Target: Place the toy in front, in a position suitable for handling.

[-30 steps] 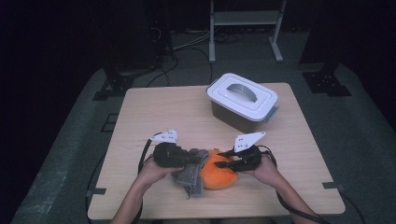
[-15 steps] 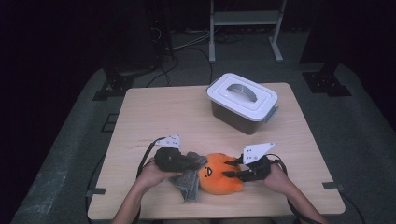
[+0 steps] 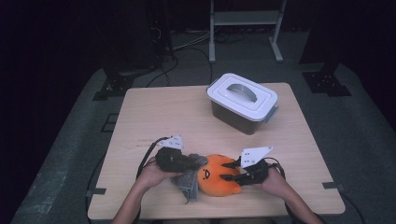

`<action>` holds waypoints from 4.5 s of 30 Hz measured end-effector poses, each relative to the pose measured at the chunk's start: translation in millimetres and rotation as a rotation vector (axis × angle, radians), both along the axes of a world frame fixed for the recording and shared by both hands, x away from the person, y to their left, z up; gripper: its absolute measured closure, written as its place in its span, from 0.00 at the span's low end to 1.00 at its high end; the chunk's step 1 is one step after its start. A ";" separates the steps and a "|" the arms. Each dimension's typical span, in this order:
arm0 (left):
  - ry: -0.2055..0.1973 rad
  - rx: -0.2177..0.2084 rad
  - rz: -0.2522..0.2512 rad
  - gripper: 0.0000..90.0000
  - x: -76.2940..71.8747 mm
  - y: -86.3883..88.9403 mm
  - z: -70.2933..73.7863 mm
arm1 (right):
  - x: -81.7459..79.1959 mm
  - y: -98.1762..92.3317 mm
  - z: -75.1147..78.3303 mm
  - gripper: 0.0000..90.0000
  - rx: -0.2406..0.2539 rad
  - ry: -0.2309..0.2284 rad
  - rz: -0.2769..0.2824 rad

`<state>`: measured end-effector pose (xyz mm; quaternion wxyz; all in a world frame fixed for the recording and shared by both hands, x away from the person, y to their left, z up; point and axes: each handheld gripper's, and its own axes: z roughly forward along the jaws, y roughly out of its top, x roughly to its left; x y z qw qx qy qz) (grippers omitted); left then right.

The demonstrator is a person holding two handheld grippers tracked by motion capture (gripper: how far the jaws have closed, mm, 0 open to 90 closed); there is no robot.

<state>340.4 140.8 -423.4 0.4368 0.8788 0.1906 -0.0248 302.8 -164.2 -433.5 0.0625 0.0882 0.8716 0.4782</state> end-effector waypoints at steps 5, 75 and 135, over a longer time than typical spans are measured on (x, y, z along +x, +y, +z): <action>0.014 -0.026 0.002 0.86 -0.1 0.0 -1.3 | -2.5 1.3 0.0 0.67 -0.003 -0.013 -0.003; -0.059 -0.122 -0.024 0.87 -6.5 -9.6 15.0 | 0.6 -7.6 12.5 0.61 0.034 -0.059 -0.054; -0.051 -0.247 -0.018 0.87 -5.2 -4.9 29.4 | -9.0 17.6 17.5 0.49 0.049 -0.067 -0.025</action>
